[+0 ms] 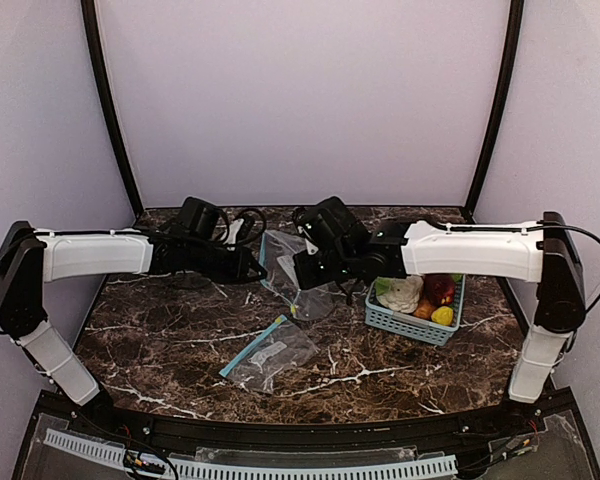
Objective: Place the food in the zip-top bag and seal the zipper
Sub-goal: Pass from the right arm to the left
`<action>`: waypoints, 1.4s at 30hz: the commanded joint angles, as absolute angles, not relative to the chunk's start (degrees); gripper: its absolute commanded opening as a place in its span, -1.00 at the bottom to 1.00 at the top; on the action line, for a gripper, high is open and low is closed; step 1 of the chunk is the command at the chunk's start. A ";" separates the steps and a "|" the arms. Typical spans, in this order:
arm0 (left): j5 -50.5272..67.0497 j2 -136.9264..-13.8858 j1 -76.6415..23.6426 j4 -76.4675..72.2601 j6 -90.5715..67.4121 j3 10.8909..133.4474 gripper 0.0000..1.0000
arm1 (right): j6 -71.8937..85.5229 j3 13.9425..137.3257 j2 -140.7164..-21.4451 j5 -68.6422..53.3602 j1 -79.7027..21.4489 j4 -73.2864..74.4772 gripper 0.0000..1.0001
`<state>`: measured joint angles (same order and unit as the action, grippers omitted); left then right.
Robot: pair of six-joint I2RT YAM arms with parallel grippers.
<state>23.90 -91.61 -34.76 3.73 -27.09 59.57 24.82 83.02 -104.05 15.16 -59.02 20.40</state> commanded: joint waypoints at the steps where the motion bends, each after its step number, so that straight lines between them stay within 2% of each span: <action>1: 16.49 -89.22 -34.44 9.85 -22.02 62.23 -0.93 | 26.49 82.63 -99.65 26.86 -59.47 24.37 -1.00; 7: 13.62 -85.67 -34.53 9.57 -18.45 61.75 -0.94 | 27.44 82.68 -98.08 31.15 -59.50 25.66 -1.00; 13: 17.76 -83.00 -34.63 5.42 -17.71 60.41 -0.94 | 27.25 83.88 -99.99 25.31 -59.46 23.67 -0.98; 16: 21.54 -82.79 -34.86 2.61 -19.13 59.34 -0.94 | 26.66 84.48 -101.28 20.72 -59.50 21.75 -0.82; 19: 24.63 -83.22 -35.09 0.71 -20.34 59.03 -0.94 | 26.14 85.24 -102.64 16.69 -59.46 19.91 -0.55; 23: 27.21 -84.09 -35.28 -1.03 -22.44 58.74 -0.97 | 25.71 86.61 -104.24 15.61 -59.56 20.05 -0.38; 28: 27.90 -84.70 -35.33 -1.68 -23.17 58.48 -0.97 | 25.96 86.75 -104.45 14.86 -59.54 19.65 -0.05; 35: 28.04 -85.00 -35.38 -1.89 -23.29 58.46 -0.98 | 27.62 87.90 -105.99 14.41 -59.59 18.95 0.24; 42: 27.63 -84.61 -35.51 -1.87 -23.21 58.42 -0.99 | 32.08 93.11 -110.12 21.94 -59.58 25.08 0.52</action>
